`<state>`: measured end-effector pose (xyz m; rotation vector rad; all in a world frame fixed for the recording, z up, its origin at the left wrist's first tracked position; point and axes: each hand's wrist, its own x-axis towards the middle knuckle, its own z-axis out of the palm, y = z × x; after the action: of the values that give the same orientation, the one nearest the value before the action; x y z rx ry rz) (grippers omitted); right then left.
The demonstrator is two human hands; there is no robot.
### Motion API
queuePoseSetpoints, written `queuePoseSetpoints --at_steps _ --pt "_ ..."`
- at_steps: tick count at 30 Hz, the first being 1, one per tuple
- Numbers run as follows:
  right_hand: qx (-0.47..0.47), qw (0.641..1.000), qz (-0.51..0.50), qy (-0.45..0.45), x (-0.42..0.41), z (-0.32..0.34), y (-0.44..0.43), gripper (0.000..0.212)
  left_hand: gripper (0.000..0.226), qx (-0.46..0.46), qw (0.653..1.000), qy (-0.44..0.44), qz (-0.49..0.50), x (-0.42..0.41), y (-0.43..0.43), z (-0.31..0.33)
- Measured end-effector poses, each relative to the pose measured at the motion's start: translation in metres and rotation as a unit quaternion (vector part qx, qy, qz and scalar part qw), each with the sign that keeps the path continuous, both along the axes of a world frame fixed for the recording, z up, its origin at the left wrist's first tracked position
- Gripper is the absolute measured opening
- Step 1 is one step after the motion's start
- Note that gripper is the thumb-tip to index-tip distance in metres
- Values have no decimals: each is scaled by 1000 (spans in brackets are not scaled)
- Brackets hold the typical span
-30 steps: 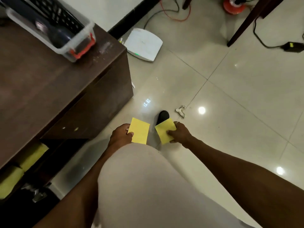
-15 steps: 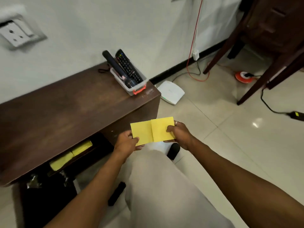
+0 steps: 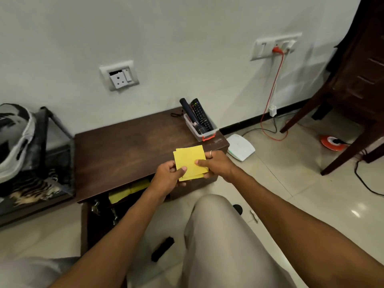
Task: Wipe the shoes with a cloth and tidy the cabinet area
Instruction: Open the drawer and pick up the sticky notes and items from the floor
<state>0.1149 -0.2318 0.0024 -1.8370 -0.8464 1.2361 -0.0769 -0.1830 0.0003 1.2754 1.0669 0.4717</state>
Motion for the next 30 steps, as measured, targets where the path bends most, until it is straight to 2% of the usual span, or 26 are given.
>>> queuePoseSetpoints --at_steps 3,6,8,12,15,18,21,24,27,30 --pt "-16 999 35 -32 -28 12 9 23 23 -4 999 7 40 -21 0 0" --pt "-49 985 105 -131 -57 14 18 32 22 -30 995 13 99 -41 -6 -2" --pt "-67 976 141 -150 -78 11 24 32 23 -56 989 2 137 -53 -11 -6" --pt "-99 982 151 -55 -118 -6 31 22 29 -89 973 -24 210 -76 -19 -23" --pt "-112 984 136 -13 -143 -27 33 29 36 -118 957 -32 262 -95 -20 -42" --pt "-128 988 86 18 -159 -57 32 34 37 -192 927 -41 319 -112 -21 -60" --pt "-153 984 70 49 -167 -84 32 37 33 -244 907 2 344 -127 -19 -84" --pt "-156 984 52 70 -176 -111 43 42 30 -254 893 43 369 -135 -13 -109" --pt "-153 982 7 107 -194 -140 62 49 26 -239 862 47 445 -136 4 -125" --pt "-140 979 -50 141 -211 -162 84 40 25 -228 834 18 501 -138 31 -137"
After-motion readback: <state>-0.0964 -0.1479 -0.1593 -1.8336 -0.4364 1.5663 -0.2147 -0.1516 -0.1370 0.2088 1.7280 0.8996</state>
